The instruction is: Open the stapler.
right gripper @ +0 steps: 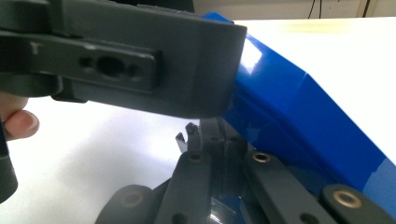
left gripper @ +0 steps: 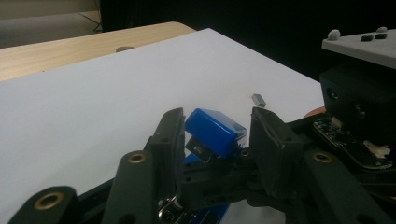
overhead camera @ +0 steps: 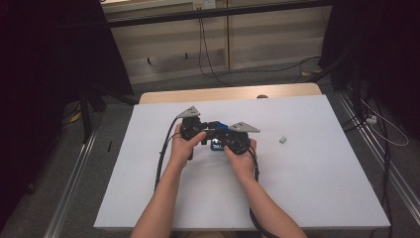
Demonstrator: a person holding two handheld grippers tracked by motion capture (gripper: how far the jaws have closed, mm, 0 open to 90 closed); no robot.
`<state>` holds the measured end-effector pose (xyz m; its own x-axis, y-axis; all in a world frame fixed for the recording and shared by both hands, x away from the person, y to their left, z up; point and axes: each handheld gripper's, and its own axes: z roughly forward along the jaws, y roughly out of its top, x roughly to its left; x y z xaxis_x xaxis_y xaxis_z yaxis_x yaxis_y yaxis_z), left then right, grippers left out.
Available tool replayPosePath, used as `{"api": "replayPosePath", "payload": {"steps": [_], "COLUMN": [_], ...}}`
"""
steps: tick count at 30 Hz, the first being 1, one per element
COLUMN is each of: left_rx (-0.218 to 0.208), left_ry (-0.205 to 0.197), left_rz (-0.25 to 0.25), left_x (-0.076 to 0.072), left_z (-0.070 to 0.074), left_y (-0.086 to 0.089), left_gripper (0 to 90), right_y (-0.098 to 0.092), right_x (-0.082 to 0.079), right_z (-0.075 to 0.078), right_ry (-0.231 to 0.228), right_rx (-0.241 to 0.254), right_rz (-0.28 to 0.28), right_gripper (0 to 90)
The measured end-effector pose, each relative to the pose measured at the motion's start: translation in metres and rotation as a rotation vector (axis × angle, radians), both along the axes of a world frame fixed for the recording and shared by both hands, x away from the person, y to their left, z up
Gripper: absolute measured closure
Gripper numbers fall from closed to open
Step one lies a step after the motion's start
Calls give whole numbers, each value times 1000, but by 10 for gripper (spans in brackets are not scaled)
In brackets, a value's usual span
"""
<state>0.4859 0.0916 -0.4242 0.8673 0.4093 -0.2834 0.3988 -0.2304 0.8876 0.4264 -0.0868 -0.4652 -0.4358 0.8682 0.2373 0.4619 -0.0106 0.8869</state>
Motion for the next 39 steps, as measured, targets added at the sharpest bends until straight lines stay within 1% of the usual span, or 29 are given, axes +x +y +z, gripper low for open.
{"api": "replayPosePath", "payload": {"steps": [1,3,6,9,10,12,13,15,18,20,22,23,24,25,26,27,28,29,30,32,34,36,37,39], "left_rx": [-3,-11,-12,-26,-28,-27,-20,-6,2,30,55,75,105,120,133,138,141,139,150,161,159,171,170,171], "left_ry": [-2,4,6,15,13,10,5,-1,-10,-17,-27,-33,-43,-52,-60,-60,-62,-58,-63,-58,-49,-47,-43,-39], "left_rz": [-2,-5,4,9,10,30,34,63,93,112,112,119,118,116,112,116,118,118,118,111,110,106,104,102], "left_x": [0,0,1,2,2,3,4,4,6,7,8,8,7,7,7,7,7,7,7,6,6,5,5,4], "left_z": [1,1,2,4,5,7,8,9,9,7,4,3,2,1,0,-1,-2,-3,-3,-6,-8,-10,-10,-11], "left_y": [0,2,6,10,12,17,20,26,34,37,38,37,36,35,34,33,32,31,31,29,27,24,23,20], "left_gripper": [537,537,536,518,518,518,518,523,543,556,575,590,590,596,630,630,651,703,703,749,784,824,840,861], "right_y": [0,1,1,1,1,1,1,1,1,1,1,1,1,1,1,2,2,2,2,2,2,2,2,2], "right_x": [0,-1,-1,-1,-1,-1,-1,-1,-2,-2,-2,-2,-2,-2,-2,-2,-2,-2,-2,-3,-2,-3,-3,-3], "right_z": [0,0,0,0,0,0,0,0,0,0,0,0,0,0,1,1,1,1,1,2,2,2,2,2], "right_ry": [2,3,-1,-4,-4,-3,-2,-3,-5,-5,-6,-6,-6,-7,-8,-10,-10,-10,-10,-11,-11,-17,-18,-16], "right_rx": [-1,-2,-3,-1,-1,1,3,2,3,-1,-4,-7,-7,-12,-19,-23,-22,-25,-25,-29,-30,-43,-46,-42], "right_rz": [-5,-7,-10,-12,-11,-14,-14,-16,-16,-16,-16,-17,-17,-15,-15,-18,-18,-19,-19,-21,-21,-20,-19,-20], "right_gripper": [900,900,900,900,900,900,900,900,900,900,900,900,900,900,900,900,900,900,900,900,900,900,900,900]}}
